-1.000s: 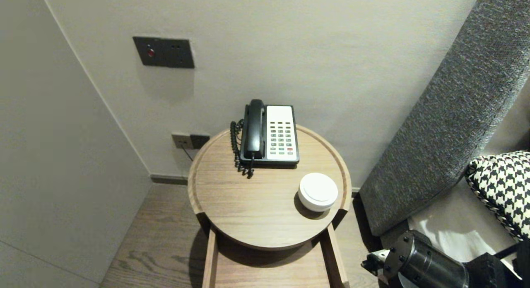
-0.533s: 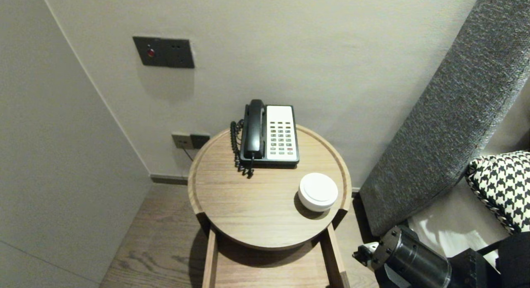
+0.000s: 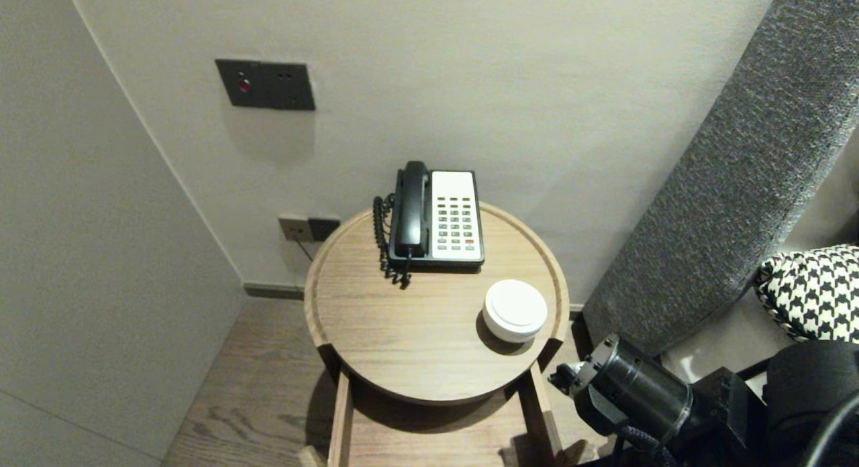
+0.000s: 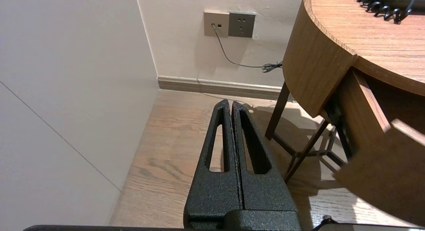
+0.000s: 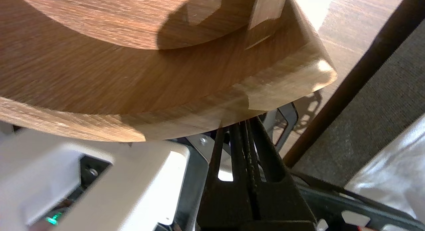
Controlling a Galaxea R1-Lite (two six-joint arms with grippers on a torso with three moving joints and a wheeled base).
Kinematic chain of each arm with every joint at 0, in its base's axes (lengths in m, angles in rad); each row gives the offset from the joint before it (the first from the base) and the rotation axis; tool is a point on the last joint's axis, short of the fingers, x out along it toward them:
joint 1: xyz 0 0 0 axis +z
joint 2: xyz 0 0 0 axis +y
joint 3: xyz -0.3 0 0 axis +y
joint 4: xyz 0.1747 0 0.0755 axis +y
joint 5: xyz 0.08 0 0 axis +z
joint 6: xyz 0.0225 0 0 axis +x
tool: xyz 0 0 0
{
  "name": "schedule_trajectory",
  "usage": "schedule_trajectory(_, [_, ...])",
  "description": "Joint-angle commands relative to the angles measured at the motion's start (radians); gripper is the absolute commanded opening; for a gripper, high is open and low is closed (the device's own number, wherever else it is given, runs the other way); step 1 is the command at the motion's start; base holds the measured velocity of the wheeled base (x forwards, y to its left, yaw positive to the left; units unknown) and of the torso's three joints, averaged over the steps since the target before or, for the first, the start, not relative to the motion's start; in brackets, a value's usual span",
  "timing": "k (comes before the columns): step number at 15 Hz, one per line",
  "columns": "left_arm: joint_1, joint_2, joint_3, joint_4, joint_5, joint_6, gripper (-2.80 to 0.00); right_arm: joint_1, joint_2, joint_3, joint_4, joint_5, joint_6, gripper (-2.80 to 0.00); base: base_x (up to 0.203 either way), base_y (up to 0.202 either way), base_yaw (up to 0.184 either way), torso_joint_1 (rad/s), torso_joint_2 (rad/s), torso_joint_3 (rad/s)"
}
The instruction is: Close the nightstand drawer
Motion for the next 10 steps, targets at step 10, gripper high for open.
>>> schedule_trajectory(10, [0.0,-0.002,0.0,0.0,0.0,0.0,-2.8,-0.136,0.117,-0.179,0.0,0.0,-0.046,-2.8,0.0,0.0,0.0,0.0,0.0,0.0])
